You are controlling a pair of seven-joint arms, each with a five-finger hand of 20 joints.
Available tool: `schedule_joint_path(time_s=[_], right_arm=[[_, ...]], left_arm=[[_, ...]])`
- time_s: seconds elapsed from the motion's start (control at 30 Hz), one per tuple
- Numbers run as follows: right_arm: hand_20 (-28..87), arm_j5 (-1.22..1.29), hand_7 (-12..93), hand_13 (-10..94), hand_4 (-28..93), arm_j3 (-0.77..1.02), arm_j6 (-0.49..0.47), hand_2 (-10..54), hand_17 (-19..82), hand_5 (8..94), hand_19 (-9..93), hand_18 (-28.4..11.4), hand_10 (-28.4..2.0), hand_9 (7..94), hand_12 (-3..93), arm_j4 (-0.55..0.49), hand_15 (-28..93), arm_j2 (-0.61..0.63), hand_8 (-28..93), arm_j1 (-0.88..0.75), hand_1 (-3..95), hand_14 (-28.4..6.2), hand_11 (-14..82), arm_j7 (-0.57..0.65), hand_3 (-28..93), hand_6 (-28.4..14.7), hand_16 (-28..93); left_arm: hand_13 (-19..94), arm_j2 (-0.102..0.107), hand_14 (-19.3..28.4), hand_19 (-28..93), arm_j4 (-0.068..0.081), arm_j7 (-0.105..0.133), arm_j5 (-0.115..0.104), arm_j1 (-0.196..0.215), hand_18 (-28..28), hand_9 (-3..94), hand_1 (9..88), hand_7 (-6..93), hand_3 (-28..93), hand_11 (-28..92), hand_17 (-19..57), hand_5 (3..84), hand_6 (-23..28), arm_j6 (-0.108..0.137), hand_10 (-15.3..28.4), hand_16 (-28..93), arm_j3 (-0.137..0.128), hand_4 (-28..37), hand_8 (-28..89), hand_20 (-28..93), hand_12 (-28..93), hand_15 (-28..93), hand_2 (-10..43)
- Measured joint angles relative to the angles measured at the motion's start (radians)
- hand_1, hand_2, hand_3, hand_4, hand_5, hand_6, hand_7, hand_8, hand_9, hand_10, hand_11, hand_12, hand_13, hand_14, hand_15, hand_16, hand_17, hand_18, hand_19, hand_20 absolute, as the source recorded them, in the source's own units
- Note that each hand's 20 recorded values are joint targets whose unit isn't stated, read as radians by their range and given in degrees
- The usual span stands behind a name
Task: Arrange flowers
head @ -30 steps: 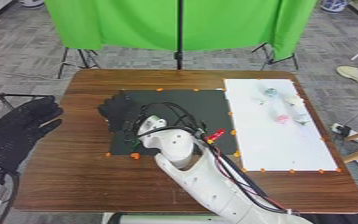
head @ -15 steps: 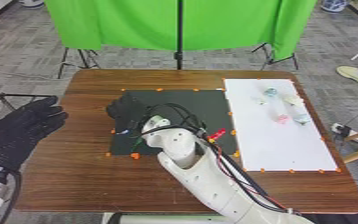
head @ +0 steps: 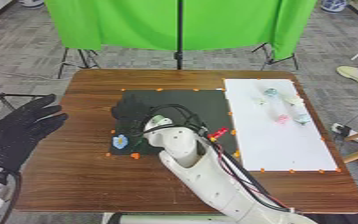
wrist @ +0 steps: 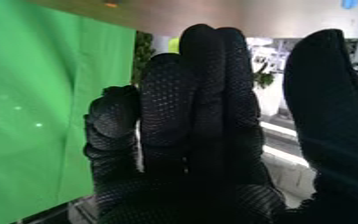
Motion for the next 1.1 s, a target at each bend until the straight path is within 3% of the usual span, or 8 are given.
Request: schedule_joint_path(time_s=[0.13, 0.43, 0.7, 0.8, 1.0, 1.1], right_arm=[[44, 0.0, 41, 59, -28, 0.001, -0.068, -9.5, 30, 48.8, 86, -16.9, -7.9, 55.6, 25.2, -0.062, 75, 0.018, -23, 0.0, 33.3, -4.9, 49.2, 0.01, 78, -0.5, 24], [45, 0.041, 33, 51, -28, 0.044, -0.148, -9.5, 26, 37.3, 84, -17.8, -10.9, 42.4, 21.6, -0.171, 75, 0.058, -19, 0.007, 23.9, -6.7, 42.8, 0.047, 81, -4.1, 20], [37, 0.149, 32, 35, -28, 0.178, -0.207, -9.5, 17, 31.0, 68, -17.8, -12.2, 33.2, 21.1, -0.337, 57, 0.147, -18, -0.035, 24.4, -8.5, 34.8, 0.083, 88, -4.1, 11], [35, 0.255, 32, 34, -28, 0.253, -0.169, -9.1, 17, 31.7, 66, -17.7, -12.1, 33.8, 21.4, -0.401, 54, 0.237, -19, -0.073, 25.6, -8.7, 34.5, 0.158, 89, -3.7, 11], [33, 0.391, 34, 44, -28, 0.431, 0.052, -9.5, 20, 42.1, 68, -17.7, -8.8, 44.0, 21.0, -0.415, 54, 0.441, -21, -0.201, 28.7, -6.7, 39.1, 0.299, 89, -2.1, 14], [34, 0.386, 33, 46, -28, 0.534, 0.068, -9.5, 21, 43.8, 70, -17.6, -8.5, 45.6, 20.5, -0.417, 55, 0.543, -21, -0.292, 29.5, -6.0, 39.8, 0.328, 89, -1.9, 14]], left_arm=[[27, -0.011, 15.7, 48, -0.002, 0.007, 0.0, 0.013, 22.1, 32.1, 25.5, 20.1, 71, 28, -7.3, 38.3, 2.8, 0.001, 12.5, -1, -0.005, -25.9, -10, 6, 13, 36, -3.1], [27, -0.039, 16.6, 49, -0.008, 0.016, -0.001, 0.048, 22.7, 31.9, 26.3, 19.6, 69, 27, -7.6, 37.6, 3.3, 0.001, 13.2, -2, -0.02, -24.5, -9, 5, 12, 37, -1.7], [27, -0.078, 16.6, 49, -0.013, 0.012, -0.003, 0.068, 22.7, 31.9, 26.2, 19.7, 69, 27, -7.6, 37.9, 3.2, -0.002, 13.3, -2, -0.039, -24.1, -9, 5, 13, 37, -2.1], [27, -0.092, 16.4, 49, -0.019, 0.012, -0.003, 0.088, 22.7, 31.9, 26.1, 19.9, 69, 27, -7.6, 37.9, 3.1, -0.002, 13.4, -2, -0.054, -24.3, -9, 5, 13, 37, -2.2], [27, -0.099, 16.3, 49, -0.019, 0.015, -0.003, 0.103, 22.6, 32.1, 25.9, 20.0, 70, 27, -7.6, 38.0, 3.0, -0.001, 13.3, -2, -0.059, -24.4, -10, 5, 13, 36, -2.4], [27, -0.099, 16.3, 49, -0.019, 0.015, -0.003, 0.103, 22.6, 32.0, 25.9, 20.0, 70, 27, -7.6, 37.9, 3.0, -0.002, 13.2, -2, -0.059, -24.5, -10, 5, 13, 36, -2.4]])
